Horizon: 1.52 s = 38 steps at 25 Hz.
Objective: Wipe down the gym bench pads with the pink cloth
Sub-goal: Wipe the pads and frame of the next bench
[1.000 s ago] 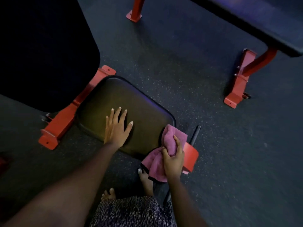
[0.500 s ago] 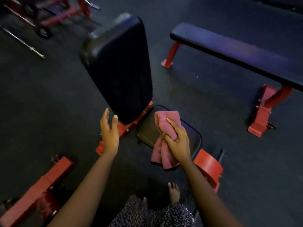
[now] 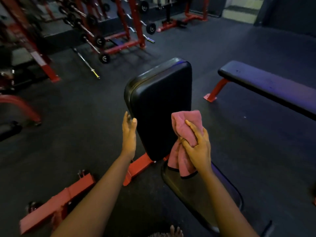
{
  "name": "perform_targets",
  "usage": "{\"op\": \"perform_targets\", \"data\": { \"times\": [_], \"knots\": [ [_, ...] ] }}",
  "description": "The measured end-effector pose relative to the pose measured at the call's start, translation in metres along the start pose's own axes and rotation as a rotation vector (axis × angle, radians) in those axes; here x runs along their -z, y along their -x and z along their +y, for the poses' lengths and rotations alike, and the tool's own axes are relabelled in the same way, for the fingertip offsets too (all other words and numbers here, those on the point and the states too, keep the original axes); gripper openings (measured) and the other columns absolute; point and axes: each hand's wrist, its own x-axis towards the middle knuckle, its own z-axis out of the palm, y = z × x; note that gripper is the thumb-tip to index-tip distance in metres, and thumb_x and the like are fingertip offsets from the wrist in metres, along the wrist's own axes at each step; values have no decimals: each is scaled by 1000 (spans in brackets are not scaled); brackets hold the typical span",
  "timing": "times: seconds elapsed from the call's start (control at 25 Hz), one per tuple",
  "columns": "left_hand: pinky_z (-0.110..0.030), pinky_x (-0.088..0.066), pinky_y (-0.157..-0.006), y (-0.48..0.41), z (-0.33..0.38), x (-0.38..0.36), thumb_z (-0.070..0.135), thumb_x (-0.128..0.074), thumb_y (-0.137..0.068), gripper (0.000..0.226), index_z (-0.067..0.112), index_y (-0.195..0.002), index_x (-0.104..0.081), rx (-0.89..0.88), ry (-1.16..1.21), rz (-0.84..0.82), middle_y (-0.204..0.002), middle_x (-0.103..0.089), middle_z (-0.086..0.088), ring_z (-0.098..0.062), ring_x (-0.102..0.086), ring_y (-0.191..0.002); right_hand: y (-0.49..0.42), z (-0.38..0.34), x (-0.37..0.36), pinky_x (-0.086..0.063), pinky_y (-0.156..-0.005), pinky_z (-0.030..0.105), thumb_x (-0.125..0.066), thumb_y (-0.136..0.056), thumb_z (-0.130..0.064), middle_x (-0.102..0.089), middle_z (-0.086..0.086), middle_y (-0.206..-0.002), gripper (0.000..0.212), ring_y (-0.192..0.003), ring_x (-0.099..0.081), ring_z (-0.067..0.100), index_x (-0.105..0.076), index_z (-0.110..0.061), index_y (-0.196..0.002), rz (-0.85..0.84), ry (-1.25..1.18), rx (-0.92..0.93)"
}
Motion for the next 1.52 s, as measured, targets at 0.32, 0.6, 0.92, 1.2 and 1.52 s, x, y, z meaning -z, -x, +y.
{"op": "perform_targets", "data": {
  "times": [0.32,0.6,0.92,1.2,1.52],
  "knots": [
    [-17,-45,-88,-27,-47,-23,63,-56,-71,77,19,-132,-35,-169,-92,70,-112,-53,18,10,-53,-101,-29,50,-12,-25,-89,-3,-67,-81,-17,-35,-18,-128,51,-110,-32,-14,-45,-41,-120,-90,35,203],
    [-17,-43,-85,-41,-72,-30,68,-58,-72,60,31,-117,-42,-402,-42,130,-102,-55,24,7,-55,-97,-48,85,-36,-31,-86,8,-63,-74,-27,-39,-7,-132,61,-110,-35,-6,-43,-47,-128,91,156,585],
    [-19,-42,-84,-60,-92,-32,60,-60,-75,48,30,-111,-49,-600,102,111,-106,-60,18,2,-56,-98,-69,124,-77,-44,-89,29,-69,-72,-21,-40,0,-135,67,-115,-49,17,-43,-46,-128,321,232,774],
    [-23,-31,-95,-68,-88,-17,70,-45,-78,49,39,-117,-44,-556,123,-14,-119,-51,26,2,-46,-113,-73,82,-86,-38,-93,20,-59,-72,-33,-41,3,-135,57,-117,-49,20,-46,-41,-127,501,2,765],
    [-37,-39,-108,-58,-45,-23,63,-44,-81,69,18,-133,-49,-492,555,-282,-135,-55,-6,-18,-50,-126,-84,-25,-131,-39,-100,49,-49,-80,-39,-30,9,-147,54,-128,-34,30,-41,-47,-132,493,198,945]
  ]
}}
